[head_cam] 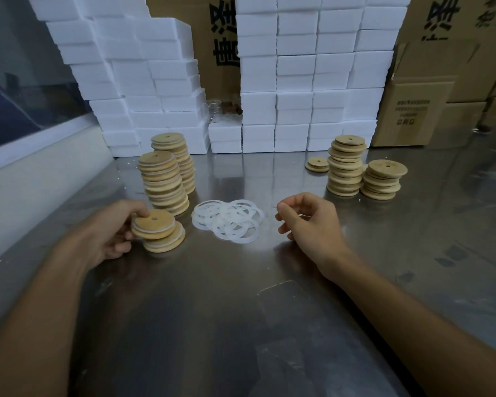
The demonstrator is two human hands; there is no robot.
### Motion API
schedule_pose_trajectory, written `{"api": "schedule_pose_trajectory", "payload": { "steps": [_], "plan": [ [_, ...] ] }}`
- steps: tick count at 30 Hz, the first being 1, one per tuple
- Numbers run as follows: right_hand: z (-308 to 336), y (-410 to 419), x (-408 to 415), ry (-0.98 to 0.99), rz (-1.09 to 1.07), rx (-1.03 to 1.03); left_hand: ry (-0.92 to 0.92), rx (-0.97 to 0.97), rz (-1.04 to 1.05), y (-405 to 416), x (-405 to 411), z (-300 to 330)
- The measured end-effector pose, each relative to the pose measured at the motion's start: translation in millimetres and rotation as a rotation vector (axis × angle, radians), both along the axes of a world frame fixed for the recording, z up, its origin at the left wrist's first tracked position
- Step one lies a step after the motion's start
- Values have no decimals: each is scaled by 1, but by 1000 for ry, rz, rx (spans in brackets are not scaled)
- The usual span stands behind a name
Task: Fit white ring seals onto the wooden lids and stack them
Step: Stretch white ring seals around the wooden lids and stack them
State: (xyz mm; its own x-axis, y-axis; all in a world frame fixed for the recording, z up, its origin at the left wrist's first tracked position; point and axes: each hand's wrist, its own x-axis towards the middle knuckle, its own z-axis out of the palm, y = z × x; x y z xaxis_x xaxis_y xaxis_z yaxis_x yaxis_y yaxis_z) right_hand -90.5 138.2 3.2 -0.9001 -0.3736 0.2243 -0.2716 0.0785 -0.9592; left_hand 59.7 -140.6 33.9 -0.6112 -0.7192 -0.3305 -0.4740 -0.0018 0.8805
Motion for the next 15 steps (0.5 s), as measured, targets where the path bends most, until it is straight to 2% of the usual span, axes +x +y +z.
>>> {"api": "schedule_pose_trajectory", "payload": {
  "steps": [5, 15],
  "plan": [
    [1, 0, 1, 5, -2, 5, -109, -152, -11, 4, -7, -1],
    [2, 0, 2, 17, 0, 20, -183, -200, -49, 6, -6, 3]
  ]
}}
